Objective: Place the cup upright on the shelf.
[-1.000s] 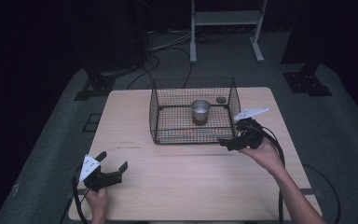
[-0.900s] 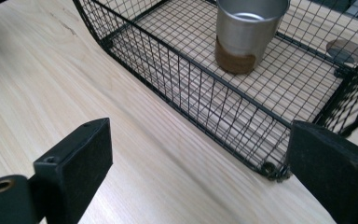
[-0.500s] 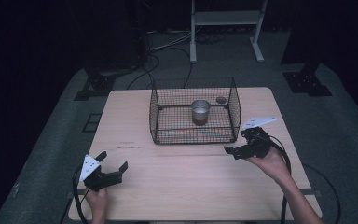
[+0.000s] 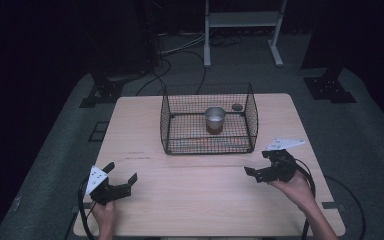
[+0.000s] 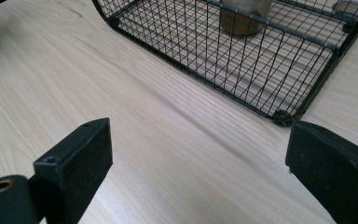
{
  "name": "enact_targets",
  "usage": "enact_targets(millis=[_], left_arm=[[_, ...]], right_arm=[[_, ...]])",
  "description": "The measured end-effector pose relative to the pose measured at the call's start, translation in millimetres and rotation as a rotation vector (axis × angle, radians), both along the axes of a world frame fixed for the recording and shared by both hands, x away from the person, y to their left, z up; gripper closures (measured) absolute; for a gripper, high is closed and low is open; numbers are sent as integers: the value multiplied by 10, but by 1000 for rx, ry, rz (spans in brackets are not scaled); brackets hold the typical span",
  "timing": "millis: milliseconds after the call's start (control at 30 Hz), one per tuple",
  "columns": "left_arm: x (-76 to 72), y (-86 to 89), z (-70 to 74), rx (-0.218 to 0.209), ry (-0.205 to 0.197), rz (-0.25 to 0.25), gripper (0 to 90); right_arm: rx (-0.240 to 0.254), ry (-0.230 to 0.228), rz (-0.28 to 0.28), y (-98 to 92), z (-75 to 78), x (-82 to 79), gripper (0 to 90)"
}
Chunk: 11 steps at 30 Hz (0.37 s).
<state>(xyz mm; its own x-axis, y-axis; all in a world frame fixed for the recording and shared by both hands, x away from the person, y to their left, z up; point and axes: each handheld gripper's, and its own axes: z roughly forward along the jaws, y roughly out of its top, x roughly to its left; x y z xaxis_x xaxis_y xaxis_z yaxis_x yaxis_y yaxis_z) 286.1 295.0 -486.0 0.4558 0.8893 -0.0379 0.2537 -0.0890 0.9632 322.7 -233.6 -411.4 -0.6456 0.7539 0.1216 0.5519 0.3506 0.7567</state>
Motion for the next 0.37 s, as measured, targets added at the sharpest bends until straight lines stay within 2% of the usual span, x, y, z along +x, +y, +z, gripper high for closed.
enact_targets(millis=[100,133,167,233,267,367], left_arm=[[0,0,0,0,0,1,0],[0,1,0,0,1,0,0],[0,1,-1,-2,0,0,0],[1,5,-2,-3,0,4,0],[2,5,-2,-4,0,5,0],[1,5,-1,-3,-2,6,0]], right_arm=[[2,-9,-3,-16,-52,-46,67],[1,-20,-12,-24,-67,-65,94],[3,-55,-39,-66,-104,-131,123],[16,-55,-46,-89,-123,-160,123],[43,-61,-52,-127,-156,-211,123],[41,-71,-70,-164,-234,-303,120]])
